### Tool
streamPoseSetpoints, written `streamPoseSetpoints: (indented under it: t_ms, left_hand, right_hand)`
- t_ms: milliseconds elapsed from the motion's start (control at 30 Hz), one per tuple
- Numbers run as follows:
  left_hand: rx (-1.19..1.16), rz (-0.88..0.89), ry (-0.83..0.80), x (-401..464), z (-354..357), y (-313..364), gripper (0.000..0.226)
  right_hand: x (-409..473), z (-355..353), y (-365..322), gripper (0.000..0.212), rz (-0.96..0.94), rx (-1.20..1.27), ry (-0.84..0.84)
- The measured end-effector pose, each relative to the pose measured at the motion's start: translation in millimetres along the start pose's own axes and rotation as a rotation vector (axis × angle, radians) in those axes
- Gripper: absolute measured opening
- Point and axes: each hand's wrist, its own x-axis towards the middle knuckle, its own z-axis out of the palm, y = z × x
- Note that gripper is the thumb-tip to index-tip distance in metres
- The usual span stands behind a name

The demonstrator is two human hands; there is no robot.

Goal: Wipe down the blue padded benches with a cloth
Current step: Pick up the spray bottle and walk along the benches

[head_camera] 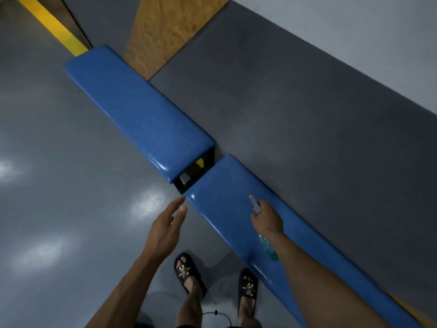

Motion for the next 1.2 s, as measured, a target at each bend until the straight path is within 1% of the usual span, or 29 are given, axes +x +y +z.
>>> streamPoseSetpoints:
  t_ms: [67, 133, 233, 367, 433, 500, 600, 667, 800, 900, 1033, 1067, 1167, 1200]
  left_hand:
    - [-0.001, -0.011, -0.014, 16, -24, -7, 0.044]
    - [-0.01, -0.028, -0.018, 31, -48, -13, 0.044]
    - [-0.022, -0.043, -0.022, 51, -79, -24, 0.039]
    - [0.017, -0.048, -0.046, 76, -110, -41, 0.039]
    - [0.015, -0.06, -0.053, 87, -121, -48, 0.044]
    - [-0.006, -0.071, -0.054, 97, -130, -53, 0.046]
    - [-0.014, -0.091, -0.04, 110, -141, -58, 0.043]
    - [-0.013, -0.102, -0.034, 117, -148, -58, 0.041]
    - [-0.014, -0.141, -0.014, 135, -165, -56, 0.032]
    - [-0.015, -0.189, -0.008, 154, -179, -55, 0.028]
    - [-0.009, -0.237, -0.03, 191, -196, -52, 0.027]
    - [-0.014, -0.242, -0.023, 201, -201, -50, 0.027]
    - [-0.038, -0.233, 0.001, 228, -215, -43, 0.027]
    - [-0.04, -0.232, 0.002, 237, -220, -41, 0.027]
  right_hand:
    - [-5, 15, -22, 0.009, -0.029, -0.01, -0.043]
    - [-14, 37, -42, 0.013, -0.055, -0.032, -0.121]
    - [-28, 72, -68, 0.021, -0.055, -0.038, -0.191]
    - [-32, 97, -98, 0.016, -0.024, -0.101, -0.26]
    - [-21, 96, -109, 0.015, 0.025, -0.109, -0.216]
    - [0, 88, -112, 0.014, 0.101, -0.053, -0.114]
    - [35, 63, -114, 0.016, 0.17, 0.058, 0.036]
    - [55, 47, -116, 0.017, 0.18, 0.069, 0.071]
    - [82, 27, -136, 0.017, 0.136, -0.007, 0.055]
    - [100, 25, -167, 0.016, 0.091, 0.033, 0.033]
    - [131, 31, -208, 0.03, 0.046, 0.078, -0.029]
    - [139, 34, -217, 0.029, 0.047, 0.074, -0.043]
    - [159, 40, -244, 0.015, 0.091, 0.042, -0.047]
    - [164, 42, -251, 0.015, 0.107, 0.019, -0.045]
